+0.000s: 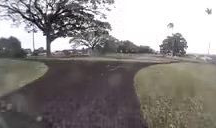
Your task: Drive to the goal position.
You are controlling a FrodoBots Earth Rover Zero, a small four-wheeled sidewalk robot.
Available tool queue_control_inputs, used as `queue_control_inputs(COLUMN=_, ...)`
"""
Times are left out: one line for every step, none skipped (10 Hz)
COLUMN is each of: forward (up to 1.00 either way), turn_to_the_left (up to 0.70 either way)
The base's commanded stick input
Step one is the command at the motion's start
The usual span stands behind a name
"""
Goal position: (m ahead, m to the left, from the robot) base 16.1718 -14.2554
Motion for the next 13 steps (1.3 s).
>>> queue_control_inputs(forward=1.00, turn_to_the_left=0.00)
queue_control_inputs(forward=1.00, turn_to_the_left=-0.02)
queue_control_inputs(forward=1.00, turn_to_the_left=-0.26)
queue_control_inputs(forward=1.00, turn_to_the_left=-0.27)
queue_control_inputs(forward=1.00, turn_to_the_left=-0.07)
queue_control_inputs(forward=1.00, turn_to_the_left=0.00)
queue_control_inputs(forward=1.00, turn_to_the_left=0.00)
queue_control_inputs(forward=1.00, turn_to_the_left=-0.04)
queue_control_inputs(forward=1.00, turn_to_the_left=-0.26)
queue_control_inputs(forward=1.00, turn_to_the_left=-0.32)
queue_control_inputs(forward=1.00, turn_to_the_left=-0.19)
queue_control_inputs(forward=1.00, turn_to_the_left=-0.11)
queue_control_inputs(forward=1.00, turn_to_the_left=-0.02)
